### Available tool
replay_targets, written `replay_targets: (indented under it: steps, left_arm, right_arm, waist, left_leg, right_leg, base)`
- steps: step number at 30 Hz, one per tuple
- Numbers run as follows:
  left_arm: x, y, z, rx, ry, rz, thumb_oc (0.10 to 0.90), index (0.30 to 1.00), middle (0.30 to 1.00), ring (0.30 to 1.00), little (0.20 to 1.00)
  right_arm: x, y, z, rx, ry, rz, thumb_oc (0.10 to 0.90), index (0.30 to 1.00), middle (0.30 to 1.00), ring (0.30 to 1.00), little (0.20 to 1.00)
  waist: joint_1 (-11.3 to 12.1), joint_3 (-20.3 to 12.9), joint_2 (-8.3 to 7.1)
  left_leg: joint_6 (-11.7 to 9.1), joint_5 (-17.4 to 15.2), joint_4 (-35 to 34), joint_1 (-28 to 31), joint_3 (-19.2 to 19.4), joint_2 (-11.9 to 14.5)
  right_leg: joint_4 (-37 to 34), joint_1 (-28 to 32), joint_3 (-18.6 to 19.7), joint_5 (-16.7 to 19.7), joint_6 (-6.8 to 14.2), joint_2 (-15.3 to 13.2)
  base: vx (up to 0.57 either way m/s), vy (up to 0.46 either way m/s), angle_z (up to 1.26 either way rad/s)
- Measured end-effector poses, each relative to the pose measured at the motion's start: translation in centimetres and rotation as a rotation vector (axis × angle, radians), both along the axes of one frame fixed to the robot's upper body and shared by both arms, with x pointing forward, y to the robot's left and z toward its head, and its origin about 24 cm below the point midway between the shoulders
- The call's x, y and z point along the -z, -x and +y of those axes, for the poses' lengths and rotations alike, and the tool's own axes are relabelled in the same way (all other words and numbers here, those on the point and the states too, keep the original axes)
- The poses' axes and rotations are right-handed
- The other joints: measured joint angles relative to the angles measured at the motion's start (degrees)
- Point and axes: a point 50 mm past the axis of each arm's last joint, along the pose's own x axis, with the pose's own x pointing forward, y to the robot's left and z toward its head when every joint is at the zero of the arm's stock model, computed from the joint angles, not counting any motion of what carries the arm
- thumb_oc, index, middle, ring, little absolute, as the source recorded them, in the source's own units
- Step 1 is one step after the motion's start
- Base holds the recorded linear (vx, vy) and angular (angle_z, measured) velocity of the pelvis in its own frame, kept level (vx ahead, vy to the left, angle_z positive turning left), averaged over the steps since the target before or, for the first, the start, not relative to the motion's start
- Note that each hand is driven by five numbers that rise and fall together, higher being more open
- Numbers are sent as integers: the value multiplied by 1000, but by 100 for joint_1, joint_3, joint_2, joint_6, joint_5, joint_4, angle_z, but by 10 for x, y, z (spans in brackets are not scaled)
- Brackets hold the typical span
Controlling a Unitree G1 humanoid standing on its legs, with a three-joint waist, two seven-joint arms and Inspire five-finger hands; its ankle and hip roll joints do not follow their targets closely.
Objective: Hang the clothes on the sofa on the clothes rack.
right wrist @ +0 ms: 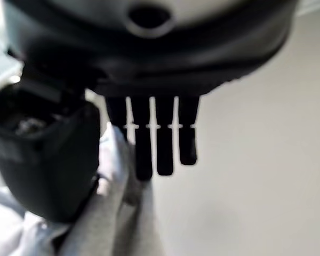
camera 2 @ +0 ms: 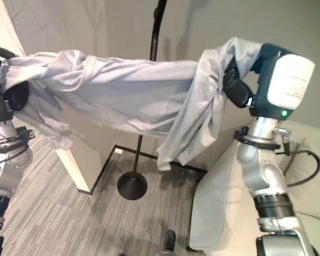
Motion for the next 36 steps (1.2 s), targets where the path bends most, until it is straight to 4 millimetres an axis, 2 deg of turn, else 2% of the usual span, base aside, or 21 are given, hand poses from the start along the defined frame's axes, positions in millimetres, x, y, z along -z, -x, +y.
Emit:
replay_targets:
  steps: [1, 2, 3, 4, 7, 9, 11, 15, 23, 26, 28, 31, 33, 34, 35, 36]
  left_arm:
    - [-1, -3, 13, -50, -33, 74, 400, 300, 300, 300, 300]
    - [-5, -3, 16, -63, -41, 69, 400, 300, 300, 300, 300]
    - [-5, -3, 17, -62, -28, 65, 400, 300, 300, 300, 300]
    - [-11, -6, 20, -73, -39, 65, 400, 300, 300, 300, 300]
    - [-37, -13, 31, -111, -66, 54, 400, 300, 300, 300, 300]
    - [-55, -19, 36, -131, -73, 42, 400, 300, 300, 300, 300]
    - [-69, -19, 35, -123, -40, 5, 400, 300, 300, 300, 300]
    - [-70, -21, 34, -113, -30, 7, 400, 300, 300, 300, 300]
    - [-58, -29, 30, -112, -81, 98, 400, 300, 300, 300, 300]
    - [-40, -31, 46, -184, -79, 204, 400, 300, 300, 300, 300]
    - [-30, -33, 47, -186, -91, 271, 400, 300, 300, 300, 300]
    - [5, -33, 45, -178, -62, 392, 400, 300, 300, 300, 300]
    - [38, -28, 44, -175, -27, 482, 400, 300, 300, 300, 300]
    - [68, -22, 44, -188, 6, 568, 400, 300, 300, 300, 300]
    - [127, -12, 32, -188, 94, 751, 400, 300, 300, 300, 300]
    - [169, -2, 2, -105, 207, 847, 400, 300, 300, 300, 300]
  right_arm:
    - [5, -9, 7, -39, 58, 73, 400, 300, 300, 300, 300]
    - [8, -11, 11, -60, 75, 94, 400, 300, 300, 300, 300]
    - [7, -14, 14, -78, 79, 100, 400, 300, 300, 300, 300]
    - [7, -18, 14, -79, 81, 119, 400, 300, 300, 300, 300]
    - [3, -30, 16, -98, 90, 162, 400, 300, 300, 300, 300]
    - [-7, -39, 25, -128, 111, 165, 400, 300, 300, 300, 300]
    - [-18, -40, 27, -139, 113, 134, 400, 300, 300, 300, 300]
    - [-22, -39, 22, -125, 117, 128, 400, 300, 300, 300, 300]
    - [-21, -46, 15, -99, 89, 156, 400, 300, 300, 300, 300]
    - [-32, -56, 28, -137, 138, 153, 400, 300, 300, 300, 300]
    - [-32, -57, 29, -145, 141, 160, 400, 300, 300, 300, 300]
    - [-19, -56, 31, -170, 128, 207, 400, 300, 300, 300, 300]
    - [-4, -51, 35, -202, 126, 250, 400, 300, 300, 300, 300]
    - [11, -48, 38, -225, 116, 290, 400, 300, 300, 300, 300]
    - [40, -46, 49, -273, 75, 371, 400, 300, 300, 300, 300]
    - [61, -43, 59, -317, 52, 433, 400, 300, 300, 300, 300]
  waist:
    - [42, -179, -158]
    - [70, -328, -327]
    - [97, -357, -273]
    - [47, -371, -251]
    - [7, -382, -237]
    - [-80, -386, -217]
    - [-106, -401, -190]
    - [-159, -400, -181]
    - [-181, -401, -178]
    - [-268, -414, -159]
    - [-250, -418, -165]
    - [-221, -445, -131]
    - [-217, -455, -114]
    - [-226, -490, -97]
    - [-239, -538, -75]
    - [-236, -545, -86]
  left_leg:
    - [-113, -69, -68, 117, -2, 16]
    - [-159, -110, -107, 157, -14, -15]
    - [-199, -131, -98, 181, -54, 132]
    - [-248, -154, -101, 196, -164, 274]
    - [-431, -214, -101, 193, -270, 620]
    - [-534, -185, -103, 148, -299, 792]
    - [-614, -203, -127, 148, -298, 926]
    - [-711, -238, -155, 142, -320, 1023]
    - [-766, -215, -156, 125, -313, 1058]
    - [-832, -205, -155, 86, -274, 1127]
    - [-864, -201, -155, 25, -280, 1177]
    - [-888, -204, -137, -42, -293, 1219]
    - [-896, -204, -138, -62, -302, 1246]
    - [-897, -204, -138, -76, -302, 1255]
    - [-899, -206, -142, -101, -302, 1256]
    - [-907, -204, -160, -179, -307, 1253]
  right_leg:
    - [-39, 217, 11, 154, -129, 196]
    - [-50, 374, 0, 292, -270, 300]
    - [-61, 398, -23, 297, -401, 424]
    - [-58, 462, -14, 242, -438, 545]
    - [-22, 509, -42, 100, -619, 867]
    - [-19, 504, -104, 73, -658, 1017]
    - [-18, 498, -114, -19, -788, 1151]
    - [-18, 491, -124, -133, -908, 1246]
    - [-21, 469, -102, -147, -914, 1279]
    - [-20, 406, -57, -139, -925, 1356]
    - [-17, 348, -56, -135, -930, 1413]
    - [-17, 303, -59, -137, -936, 1450]
    - [-17, 288, -61, -137, -936, 1472]
    - [-17, 271, -57, -137, -936, 1480]
    - [-17, 247, -55, -137, -936, 1480]
    - [-17, 161, -56, -137, -936, 1474]
  base:
    - [262, -165, 19]
    - [161, -142, -8]
    - [150, -140, 19]
    - [175, -163, 23]
    - [141, -119, 19]
    - [118, -77, 18]
    - [127, -73, 2]
    - [76, -40, 2]
    - [67, -44, -1]
    - [43, -53, -8]
    - [40, -58, 0]
    - [-1, -37, 4]
    - [2, -17, 2]
    - [1, -32, -1]
    - [1, -36, -2]
    - [0, 0, 0]
